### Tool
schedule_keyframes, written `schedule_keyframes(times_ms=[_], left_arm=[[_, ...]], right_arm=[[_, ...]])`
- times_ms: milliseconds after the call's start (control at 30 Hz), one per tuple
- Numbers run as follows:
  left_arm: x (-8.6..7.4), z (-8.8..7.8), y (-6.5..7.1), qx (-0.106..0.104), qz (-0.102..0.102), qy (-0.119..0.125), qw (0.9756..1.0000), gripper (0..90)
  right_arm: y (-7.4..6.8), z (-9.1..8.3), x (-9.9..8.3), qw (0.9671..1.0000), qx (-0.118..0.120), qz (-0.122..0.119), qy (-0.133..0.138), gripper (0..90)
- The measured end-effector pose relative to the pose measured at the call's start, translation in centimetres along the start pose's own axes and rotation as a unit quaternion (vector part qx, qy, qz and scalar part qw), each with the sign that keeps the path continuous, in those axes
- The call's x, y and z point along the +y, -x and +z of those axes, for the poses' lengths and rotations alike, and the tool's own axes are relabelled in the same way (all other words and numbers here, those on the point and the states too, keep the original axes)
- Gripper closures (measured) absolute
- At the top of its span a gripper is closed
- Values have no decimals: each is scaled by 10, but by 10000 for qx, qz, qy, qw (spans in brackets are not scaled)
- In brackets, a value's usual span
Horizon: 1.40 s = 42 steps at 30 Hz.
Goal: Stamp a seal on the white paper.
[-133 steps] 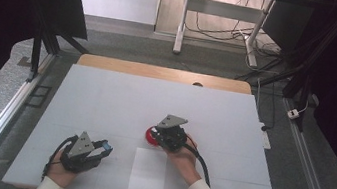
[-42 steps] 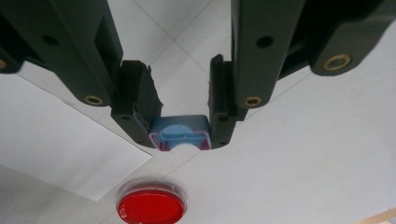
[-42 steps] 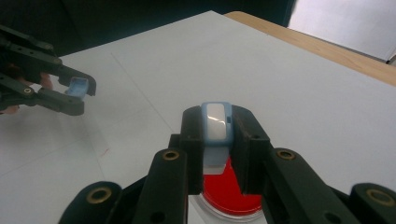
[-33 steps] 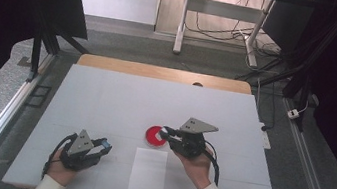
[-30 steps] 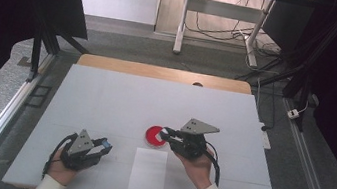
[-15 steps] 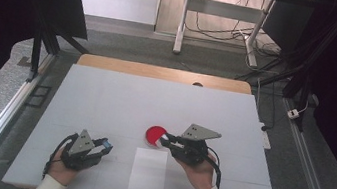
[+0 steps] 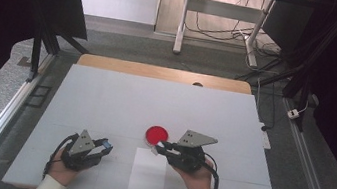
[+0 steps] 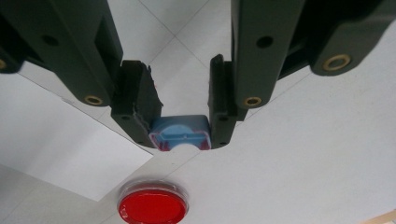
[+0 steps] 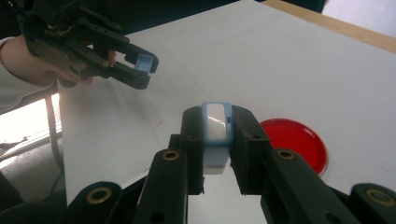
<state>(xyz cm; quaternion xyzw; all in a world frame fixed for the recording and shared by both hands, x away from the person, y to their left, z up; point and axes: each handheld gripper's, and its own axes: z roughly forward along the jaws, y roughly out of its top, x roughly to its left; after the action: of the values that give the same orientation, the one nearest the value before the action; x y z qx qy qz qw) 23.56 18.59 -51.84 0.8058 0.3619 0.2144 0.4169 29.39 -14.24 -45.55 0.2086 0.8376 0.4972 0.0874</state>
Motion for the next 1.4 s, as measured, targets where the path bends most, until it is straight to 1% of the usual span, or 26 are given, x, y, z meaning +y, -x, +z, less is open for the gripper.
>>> schedule_keyframes(times_ms=[133, 300, 333, 367, 467, 600, 700, 1000, 1200, 1300, 1400], left_arm=[[0, 0, 1, -5, -9, 13, 10000, 641], [0, -1, -1, 12, -18, 13, 10000, 641], [0, -1, -1, 13, -19, 10, 10000, 641], [0, -1, -1, 11, -19, 9, 10000, 641], [0, -1, -1, 6, -18, 7, 10000, 641], [0, -1, -1, 12, -14, -3, 10000, 641], [0, -1, -1, 14, -18, 0, 10000, 641], [-1, 0, -1, 8, -20, -6, 10000, 641], [-1, 0, -1, -8, -17, -9, 10000, 641], [-1, 0, -1, -6, -15, -12, 10000, 641], [-1, 0, -1, -6, -14, -15, 10000, 641]], right_arm=[[-6, 2, -6, 9999, 62, -13, -88, 754], [-11, 5, -9, 9997, 132, -78, -195, 754], [-12, 5, -9, 9996, 119, -105, -223, 754], [-12, 6, -9, 9995, 156, -110, -244, 754], [-13, 8, -10, 9995, 174, -140, -244, 754], [-13, 10, -12, 9992, 207, -136, -316, 754], [-14, 15, -15, 9988, 187, -162, -432, 754], [-18, 23, -20, 9967, 105, -393, -703, 754], [-17, 27, -25, 9960, 116, -386, -801, 754], [-18, 29, -26, 9955, 100, -424, -843, 754], [-18, 31, -27, 9954, 145, -445, -831, 754]])
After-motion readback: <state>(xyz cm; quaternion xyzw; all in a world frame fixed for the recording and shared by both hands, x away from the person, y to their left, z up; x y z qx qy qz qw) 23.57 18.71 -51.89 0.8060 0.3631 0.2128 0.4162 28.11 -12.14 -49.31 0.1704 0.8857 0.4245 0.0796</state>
